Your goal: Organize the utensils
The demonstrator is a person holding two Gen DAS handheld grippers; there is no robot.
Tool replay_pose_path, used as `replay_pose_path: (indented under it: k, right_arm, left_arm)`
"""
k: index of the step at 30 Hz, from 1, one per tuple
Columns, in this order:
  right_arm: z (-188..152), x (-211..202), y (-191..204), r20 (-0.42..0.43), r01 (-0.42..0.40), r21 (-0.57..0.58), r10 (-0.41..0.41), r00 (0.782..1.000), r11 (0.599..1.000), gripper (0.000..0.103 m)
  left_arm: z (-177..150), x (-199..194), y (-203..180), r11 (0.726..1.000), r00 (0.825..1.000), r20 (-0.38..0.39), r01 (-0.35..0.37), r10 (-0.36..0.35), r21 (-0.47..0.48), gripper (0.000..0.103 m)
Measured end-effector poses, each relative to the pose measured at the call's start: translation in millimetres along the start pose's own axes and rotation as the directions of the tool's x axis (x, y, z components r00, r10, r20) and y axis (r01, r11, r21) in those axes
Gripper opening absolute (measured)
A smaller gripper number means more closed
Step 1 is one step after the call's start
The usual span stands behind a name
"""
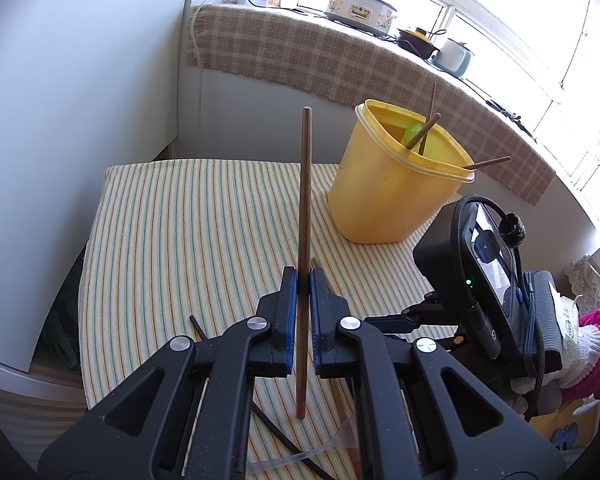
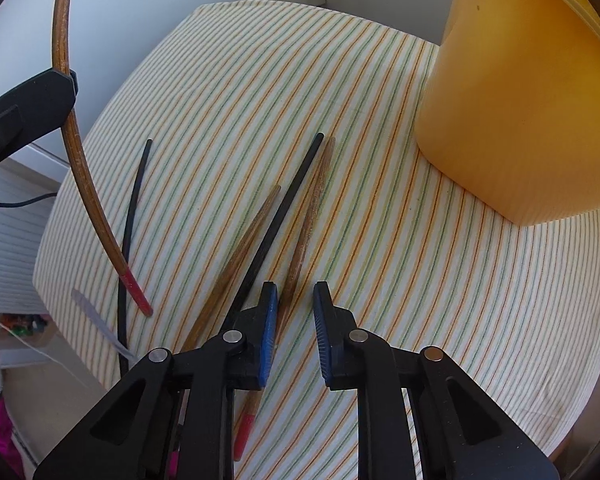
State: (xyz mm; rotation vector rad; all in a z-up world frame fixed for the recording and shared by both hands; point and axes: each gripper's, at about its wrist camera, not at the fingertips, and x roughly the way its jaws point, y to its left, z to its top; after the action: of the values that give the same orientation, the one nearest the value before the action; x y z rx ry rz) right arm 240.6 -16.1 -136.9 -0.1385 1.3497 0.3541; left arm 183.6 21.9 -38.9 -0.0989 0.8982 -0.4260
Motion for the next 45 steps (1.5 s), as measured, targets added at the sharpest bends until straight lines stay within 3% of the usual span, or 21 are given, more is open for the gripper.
replay_pose_path:
  k: [6,8,16,20,25,30,35,45]
  right_arm:
    - [10,6,22,0.004,0.082,-0.051,-0.082,0.997,0.995,0.014]
    - [10,6,25,0.007,0.066,-0.06,-0.066,0.998,0.996,0.007]
    - [-14,-14,6,0.112,-0.019,-0.037,0.023,0.993,0.999,0.005]
    - [-35,-43,-13,0.214,-0.065,-0.024,0.069,0.974,0.998,0.005]
    - [-57,-74,-26,0.331,-0.066,-0.014,0.067,0.941,0.998,0.005]
    - [-67,-109,-29,0.447,0.025,-0.048,0.0,0.894,0.999,0.005]
    - [-76,-129,-34,0.5,0.044,-0.045,-0.015,0.866,0.998,0.005]
    - [-75,-140,-46,0.538,0.028,-0.025,-0.01,0.843,0.999,0.005]
  left_arm:
    - [0,4,0,1.0,1.0,-0.007,-0.001,0.001,-0.001,0.004]
    - [0,5,1,1.0,1.0,-0.009,-0.001,0.001,-0.005,0.004]
    - [-1,-6,-2,1.0,1.0,0.021,0.005,-0.005,-0.002,0.004]
    - [1,-17,-9,1.0,0.999,0.054,0.008,-0.009,0.015,0.004]
    - [8,-31,-19,0.999,0.995,0.095,0.012,-0.015,0.033,0.004]
    - [17,-38,-31,0.998,0.992,0.126,0.007,-0.015,0.062,0.004]
    - [16,-29,-35,0.997,0.994,0.104,0.006,-0.014,0.077,0.004]
    - [11,-21,-32,0.998,0.996,0.086,0.015,-0.02,0.054,0.002]
